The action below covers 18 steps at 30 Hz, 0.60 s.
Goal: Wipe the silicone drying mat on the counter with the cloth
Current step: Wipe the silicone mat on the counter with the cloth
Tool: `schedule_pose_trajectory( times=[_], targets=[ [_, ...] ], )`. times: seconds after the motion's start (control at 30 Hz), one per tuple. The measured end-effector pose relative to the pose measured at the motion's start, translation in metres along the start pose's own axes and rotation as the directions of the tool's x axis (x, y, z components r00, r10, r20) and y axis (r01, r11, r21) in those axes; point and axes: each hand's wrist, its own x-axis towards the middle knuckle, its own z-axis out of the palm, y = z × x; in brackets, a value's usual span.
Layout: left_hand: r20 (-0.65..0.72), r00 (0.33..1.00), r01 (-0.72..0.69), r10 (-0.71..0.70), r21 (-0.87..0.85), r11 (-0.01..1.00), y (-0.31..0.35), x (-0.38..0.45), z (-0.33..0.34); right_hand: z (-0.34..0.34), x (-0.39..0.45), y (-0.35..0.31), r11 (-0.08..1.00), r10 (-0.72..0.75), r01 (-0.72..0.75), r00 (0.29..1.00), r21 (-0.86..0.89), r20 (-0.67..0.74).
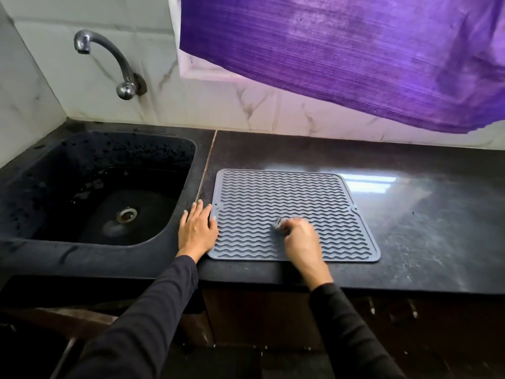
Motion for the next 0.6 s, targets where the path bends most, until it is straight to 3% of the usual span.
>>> schedule_pose_trajectory(
  times=[0.07,0.13,0.27,0.4,0.47,0.53,0.6],
  targets=[
    [0.002,1.000,0.001,-0.001,-0.002,1.000,0.000,0.000,0.000,0.031,-0.015,0.003,0.960,-0.085,0.079,0.996,-0.268,-0.011],
    [0.029,1.000,0.000,0.000,0.005,1.000,-0.002,0.001,-0.001,0.044,-0.018,0.002,0.910,-0.062,0.045,0.998,-0.411,-0.028],
    [0.176,0.984,-0.022,0.006,0.087,0.996,-0.006,-0.001,-0.005,0.050,-0.021,0.001,0.878,-0.076,0.066,0.997,-0.474,-0.003],
    [0.199,0.980,-0.045,0.013,0.155,0.987,-0.005,-0.008,-0.009,0.044,-0.020,0.000,0.859,-0.100,0.101,0.995,-0.501,0.029],
    [0.191,0.981,-0.040,0.009,0.156,0.987,-0.005,-0.010,-0.009,0.032,-0.015,0.008,0.945,-0.125,0.151,0.987,-0.290,0.105],
    [0.177,0.984,-0.043,0.016,0.149,0.988,-0.005,-0.009,-0.009,0.010,-0.005,0.012,0.998,0.004,-0.010,0.996,0.069,0.094],
    [0.158,0.987,-0.040,0.018,0.136,0.990,-0.004,-0.009,-0.008,-0.007,0.008,0.012,0.934,0.185,-0.190,0.982,0.302,0.045]
  ],
)
